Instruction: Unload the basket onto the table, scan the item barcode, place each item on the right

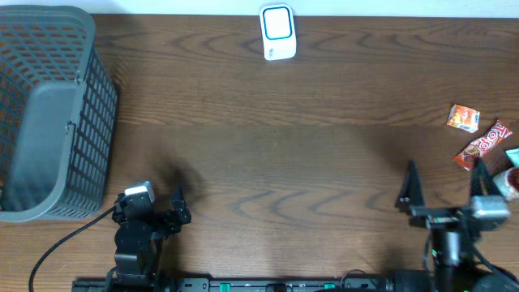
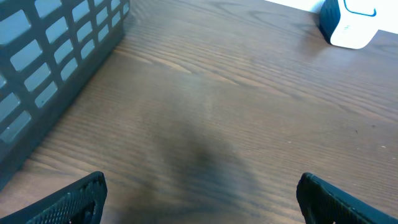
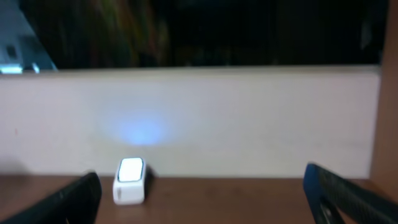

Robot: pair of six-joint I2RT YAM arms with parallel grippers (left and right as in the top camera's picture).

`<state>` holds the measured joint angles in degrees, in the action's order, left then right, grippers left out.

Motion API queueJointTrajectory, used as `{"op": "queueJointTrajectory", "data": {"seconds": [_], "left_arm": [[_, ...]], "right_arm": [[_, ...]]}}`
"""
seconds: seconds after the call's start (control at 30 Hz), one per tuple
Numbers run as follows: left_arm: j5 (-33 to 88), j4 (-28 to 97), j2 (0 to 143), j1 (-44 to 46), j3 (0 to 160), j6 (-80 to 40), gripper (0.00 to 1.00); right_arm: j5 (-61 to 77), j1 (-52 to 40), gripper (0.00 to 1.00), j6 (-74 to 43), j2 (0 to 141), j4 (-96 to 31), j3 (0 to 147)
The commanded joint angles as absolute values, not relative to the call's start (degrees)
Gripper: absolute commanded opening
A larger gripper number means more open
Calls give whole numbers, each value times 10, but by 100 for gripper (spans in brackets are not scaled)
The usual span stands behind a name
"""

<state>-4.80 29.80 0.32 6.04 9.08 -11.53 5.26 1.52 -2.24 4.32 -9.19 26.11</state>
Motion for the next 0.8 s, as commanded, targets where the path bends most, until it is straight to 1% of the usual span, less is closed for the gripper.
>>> {"op": "queueJointTrajectory", "data": {"seconds": [0.0,0.2,0.37,0.6,0.77], "left_arm": [[-50,300,2,58,88,-105,98],[-50,300,2,58,88,-105,98],[-50,300,2,58,88,-105,98],[-50,300,2,58,88,-105,98],[-50,300,2,58,88,-105,98]], "right_arm": [[76,14,99,-17,1,-41,190],[90,14,99,-19,3,66,87],[90,13,99,-38,3,100,21],[89,13,99,-46,3,59,3],[89,12,99,-46,3,-19,3]]}}
